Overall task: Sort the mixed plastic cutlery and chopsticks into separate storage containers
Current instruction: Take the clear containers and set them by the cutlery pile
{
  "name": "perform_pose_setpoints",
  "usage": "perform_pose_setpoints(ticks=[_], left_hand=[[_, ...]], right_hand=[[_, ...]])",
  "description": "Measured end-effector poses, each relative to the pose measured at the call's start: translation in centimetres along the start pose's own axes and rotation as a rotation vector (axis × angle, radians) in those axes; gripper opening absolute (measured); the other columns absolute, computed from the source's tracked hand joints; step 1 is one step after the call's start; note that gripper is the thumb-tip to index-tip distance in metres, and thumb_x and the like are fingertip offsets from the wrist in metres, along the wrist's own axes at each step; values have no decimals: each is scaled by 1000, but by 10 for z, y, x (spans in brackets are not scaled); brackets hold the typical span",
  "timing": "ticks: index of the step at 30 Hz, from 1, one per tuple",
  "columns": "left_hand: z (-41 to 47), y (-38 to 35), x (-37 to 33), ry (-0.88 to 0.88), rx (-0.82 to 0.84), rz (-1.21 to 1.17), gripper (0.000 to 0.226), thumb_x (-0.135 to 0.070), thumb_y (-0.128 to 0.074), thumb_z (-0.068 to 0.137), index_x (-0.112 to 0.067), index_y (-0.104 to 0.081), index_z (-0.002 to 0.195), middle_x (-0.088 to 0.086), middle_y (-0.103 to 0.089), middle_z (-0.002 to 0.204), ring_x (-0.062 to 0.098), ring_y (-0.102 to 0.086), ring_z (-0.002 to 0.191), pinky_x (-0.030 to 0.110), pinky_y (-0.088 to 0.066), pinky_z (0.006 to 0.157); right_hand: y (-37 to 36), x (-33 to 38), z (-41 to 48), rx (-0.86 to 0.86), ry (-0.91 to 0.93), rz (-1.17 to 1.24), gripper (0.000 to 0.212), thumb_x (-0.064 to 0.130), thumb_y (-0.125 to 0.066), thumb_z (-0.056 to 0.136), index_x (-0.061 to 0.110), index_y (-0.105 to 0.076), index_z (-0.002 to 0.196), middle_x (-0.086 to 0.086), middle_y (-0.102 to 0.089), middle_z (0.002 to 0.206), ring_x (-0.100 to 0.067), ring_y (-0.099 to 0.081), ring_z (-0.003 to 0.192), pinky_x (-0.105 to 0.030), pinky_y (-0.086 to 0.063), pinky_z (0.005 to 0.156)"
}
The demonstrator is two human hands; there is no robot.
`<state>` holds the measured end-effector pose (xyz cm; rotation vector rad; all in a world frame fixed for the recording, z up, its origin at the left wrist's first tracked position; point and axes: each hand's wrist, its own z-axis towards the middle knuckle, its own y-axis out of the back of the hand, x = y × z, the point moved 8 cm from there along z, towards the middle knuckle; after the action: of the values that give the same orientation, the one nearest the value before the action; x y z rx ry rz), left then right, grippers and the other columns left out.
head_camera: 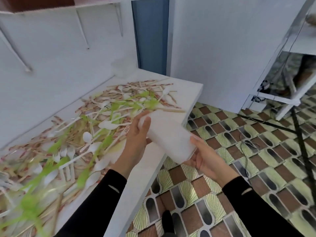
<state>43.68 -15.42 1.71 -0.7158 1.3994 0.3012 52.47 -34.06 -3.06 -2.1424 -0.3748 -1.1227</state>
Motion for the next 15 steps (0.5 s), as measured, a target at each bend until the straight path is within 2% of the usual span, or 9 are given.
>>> perform_pose_setpoints(ticks=[3, 5, 7, 9, 12, 15], left_hand=[[39, -12, 1, -8, 45, -8, 72, -61, -79, 65, -36, -55, 129, -2, -58, 134, 17, -62, 117, 44, -58, 84], [65, -17, -1, -18, 44, -9, 70, -55, -85, 62, -40, -58, 126, 1, -57, 135, 17, -64, 114, 48, -57, 87], [90, -20, -4, -40, 18, -5, 61, -47, -82, 65, -39, -61, 122, 6, -56, 136, 18, -66, 110, 47, -58, 83], [114, -23, -5, -50, 1, 2, 62, -50, -84, 62, -38, -63, 119, 8, -56, 136, 22, -65, 111, 43, -59, 79], [140, -30, -6, -72, -21, 38, 58, -58, -85, 58, -45, -66, 112, 7, -57, 133, 24, -64, 113, 40, -59, 76], [158, -32, -1, -69, -41, 45, 44, -52, -77, 64, -46, -67, 107, 7, -57, 132, 18, -66, 107, 35, -59, 72]], right_hand=[[8, 31, 37, -17, 42, -51, 33, 37, -46, 102, 30, -50, 134, -7, -64, 122, -26, -69, 84, -28, -56, 45], [11, 52, 64, -37, 59, -97, 33, 43, -45, 102, 33, -48, 134, -6, -63, 122, -20, -70, 77, -27, -54, 44], [12, 66, 91, -38, 48, -155, 37, 47, -41, 102, 31, -50, 134, -5, -66, 117, -17, -70, 72, -27, -54, 46], [13, 72, 116, -36, 13, -163, 42, 50, -39, 102, 25, -52, 134, -9, -66, 119, -22, -69, 78, -31, -56, 51], [26, 75, 148, -127, -20, -114, 47, 52, -46, 100, 21, -51, 135, -13, -61, 129, -35, -66, 101, -40, -58, 62], [34, 84, 169, -190, 13, -86, 43, 46, -47, 100, 20, -54, 134, -9, -62, 131, -31, -64, 106, -35, -56, 60]])
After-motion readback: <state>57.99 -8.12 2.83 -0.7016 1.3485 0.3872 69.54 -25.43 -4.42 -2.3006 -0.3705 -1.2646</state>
